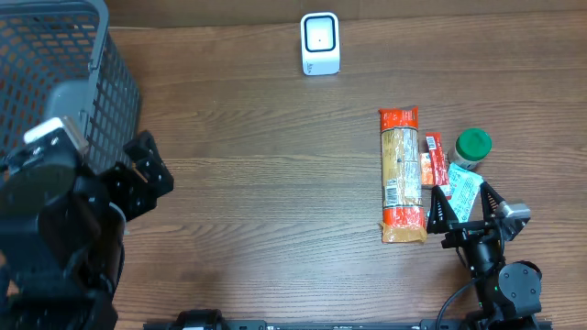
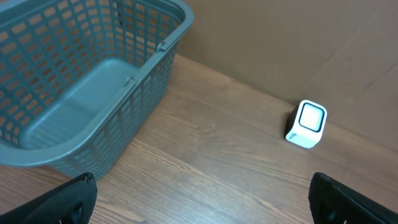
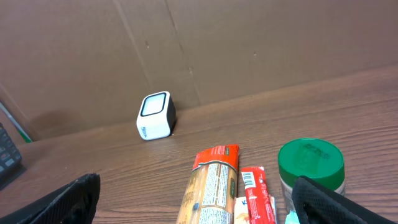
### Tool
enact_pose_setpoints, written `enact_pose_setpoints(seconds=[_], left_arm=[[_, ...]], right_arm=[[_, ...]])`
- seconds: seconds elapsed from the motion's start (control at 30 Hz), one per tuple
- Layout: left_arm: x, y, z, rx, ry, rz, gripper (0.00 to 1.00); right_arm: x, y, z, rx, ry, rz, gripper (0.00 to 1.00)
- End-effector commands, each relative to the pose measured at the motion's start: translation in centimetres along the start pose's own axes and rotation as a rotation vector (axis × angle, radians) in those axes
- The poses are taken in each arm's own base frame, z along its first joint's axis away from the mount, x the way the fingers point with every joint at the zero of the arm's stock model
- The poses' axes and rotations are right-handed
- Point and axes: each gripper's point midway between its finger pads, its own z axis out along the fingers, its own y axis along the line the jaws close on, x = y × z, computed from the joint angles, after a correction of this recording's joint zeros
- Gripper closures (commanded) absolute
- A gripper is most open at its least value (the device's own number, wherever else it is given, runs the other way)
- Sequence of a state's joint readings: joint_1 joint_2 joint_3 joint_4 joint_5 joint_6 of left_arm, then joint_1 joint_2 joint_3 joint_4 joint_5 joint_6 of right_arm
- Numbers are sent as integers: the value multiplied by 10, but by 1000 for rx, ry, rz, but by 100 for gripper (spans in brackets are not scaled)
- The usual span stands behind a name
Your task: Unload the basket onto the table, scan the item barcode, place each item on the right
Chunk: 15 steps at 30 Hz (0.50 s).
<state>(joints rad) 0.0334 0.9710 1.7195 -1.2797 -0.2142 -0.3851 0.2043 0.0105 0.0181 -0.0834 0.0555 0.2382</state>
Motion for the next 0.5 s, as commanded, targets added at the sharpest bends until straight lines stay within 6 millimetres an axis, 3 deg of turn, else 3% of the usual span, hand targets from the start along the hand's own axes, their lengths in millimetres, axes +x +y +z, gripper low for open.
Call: enact_pose_setpoints(seconds=[0.0,0.2,0.47], left_arm=[[1,3,-6,-5,-10,14,0],[5,13,-25,-17,-40,24,0],[51,37,-49,-43,31,45,0]], right_arm=[[2,-1,0,1,-1,-3,0],[2,-1,0,1,-1,-3,0],[2,-1,0,1,-1,-3,0]])
